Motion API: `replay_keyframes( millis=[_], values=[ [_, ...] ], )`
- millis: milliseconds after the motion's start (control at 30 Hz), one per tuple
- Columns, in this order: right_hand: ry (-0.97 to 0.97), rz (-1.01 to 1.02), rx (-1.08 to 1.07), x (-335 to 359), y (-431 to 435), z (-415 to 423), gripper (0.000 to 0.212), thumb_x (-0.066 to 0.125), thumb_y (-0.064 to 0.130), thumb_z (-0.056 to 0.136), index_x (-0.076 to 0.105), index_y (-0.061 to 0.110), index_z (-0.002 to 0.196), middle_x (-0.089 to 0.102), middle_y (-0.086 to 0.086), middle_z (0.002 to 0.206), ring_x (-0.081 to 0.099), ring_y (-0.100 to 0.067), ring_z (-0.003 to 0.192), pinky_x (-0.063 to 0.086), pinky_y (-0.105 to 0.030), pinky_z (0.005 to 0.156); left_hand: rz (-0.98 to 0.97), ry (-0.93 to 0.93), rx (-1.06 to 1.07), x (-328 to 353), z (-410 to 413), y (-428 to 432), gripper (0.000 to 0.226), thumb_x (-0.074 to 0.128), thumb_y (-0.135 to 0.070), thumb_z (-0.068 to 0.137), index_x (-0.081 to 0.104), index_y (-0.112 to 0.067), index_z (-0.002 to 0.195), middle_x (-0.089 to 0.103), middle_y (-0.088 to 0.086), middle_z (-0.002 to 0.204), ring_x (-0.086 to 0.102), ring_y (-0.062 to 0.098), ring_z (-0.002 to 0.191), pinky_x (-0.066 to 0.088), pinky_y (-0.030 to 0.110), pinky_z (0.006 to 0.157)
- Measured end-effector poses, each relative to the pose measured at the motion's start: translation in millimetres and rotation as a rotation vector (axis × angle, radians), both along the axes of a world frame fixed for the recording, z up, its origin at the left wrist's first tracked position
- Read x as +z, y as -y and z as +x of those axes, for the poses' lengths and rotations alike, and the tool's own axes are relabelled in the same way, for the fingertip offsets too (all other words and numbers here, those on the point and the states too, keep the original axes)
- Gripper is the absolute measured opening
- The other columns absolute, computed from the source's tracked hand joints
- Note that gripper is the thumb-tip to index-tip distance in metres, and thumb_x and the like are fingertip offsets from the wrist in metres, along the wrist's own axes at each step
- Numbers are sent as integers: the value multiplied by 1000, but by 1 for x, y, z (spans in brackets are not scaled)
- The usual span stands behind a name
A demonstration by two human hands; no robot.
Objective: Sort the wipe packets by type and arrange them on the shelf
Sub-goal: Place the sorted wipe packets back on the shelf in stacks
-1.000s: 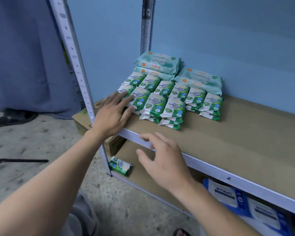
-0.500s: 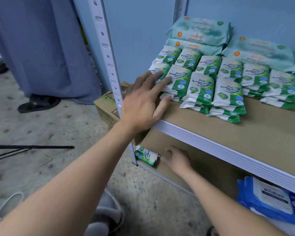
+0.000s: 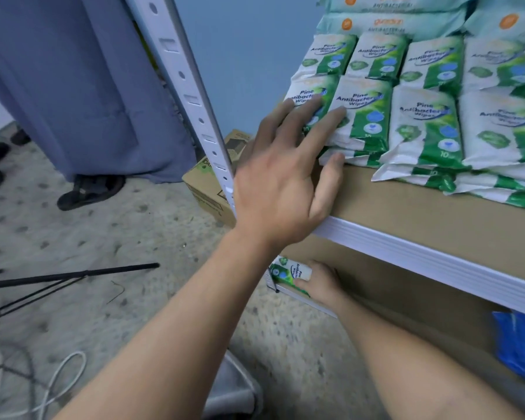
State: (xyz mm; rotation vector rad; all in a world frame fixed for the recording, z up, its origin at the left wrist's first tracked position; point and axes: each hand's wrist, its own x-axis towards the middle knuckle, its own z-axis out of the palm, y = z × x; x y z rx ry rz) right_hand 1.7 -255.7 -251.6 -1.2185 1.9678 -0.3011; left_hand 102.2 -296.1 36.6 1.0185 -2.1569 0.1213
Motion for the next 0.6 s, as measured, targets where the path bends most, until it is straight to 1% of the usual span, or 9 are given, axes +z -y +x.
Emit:
replay_keyframes(
  millis=[67,133,200,267,367,433,467,533,600],
  values=[
    [-16,-20,10,-3,-1,2,52,78,41,79,64,18,124,67,-5,122,60,-25,112,47,-32,92,1,-10,2,0,0,0,45,46,-41,98,59,-28,139,55,-6,144,44,23,138,45,39,103],
    [-29,-33,12,-7,-2,3,54,78,41,79,64,18,126,66,-6,124,58,-27,115,45,-31,93,1,-13,-4,-1,0,-1,45,47,-40,98,59,-28,139,55,-5,144,44,23,138,45,39,103],
    [-36,-24,11,-14,0,2,57,77,45,77,64,21,127,65,-5,124,57,-28,116,43,-30,92,-2,-12,-11,-1,0,-1,45,47,-40,97,59,-27,139,55,-4,144,44,24,138,45,39,103],
    [-40,-6,-10,-17,2,1,62,77,55,69,66,24,121,66,-4,117,58,-28,112,44,-30,88,-5,-11,-6,-1,0,0,45,47,-40,97,59,-27,139,56,-4,143,44,25,138,45,39,103],
    [-25,53,-56,-26,2,0,67,75,64,55,71,19,103,68,-3,103,62,-25,99,49,-30,80,-6,-8,-1,-2,0,0,46,46,-41,98,58,-27,139,55,-4,144,44,24,138,45,39,102],
    [-9,88,-83,-31,1,-1,77,66,73,43,73,17,94,71,-2,95,64,-22,88,54,-31,74,-6,-9,-3,-2,0,0,46,46,-41,98,58,-27,139,55,-4,144,44,24,138,45,39,102],
    [3,108,-105,-34,0,-2,80,64,74,39,73,17,93,71,-2,93,64,-22,86,54,-30,73,-6,-11,-4,-3,0,0,46,46,-40,97,59,-27,139,56,-4,143,44,24,138,46,39,102],
    [44,114,-172,-40,-1,-2,78,68,70,38,70,16,95,69,-4,96,64,-25,90,54,-32,75,-6,-14,-4,-2,0,1,45,46,-40,98,59,-27,139,56,-5,143,44,23,138,46,38,101],
    [115,109,-273,-37,-4,2,71,80,58,46,64,14,99,67,-7,100,64,-27,93,55,-35,76,-8,-6,-2,-2,0,1,45,46,-40,98,58,-27,139,55,-5,143,44,23,138,46,37,100]
  ],
)
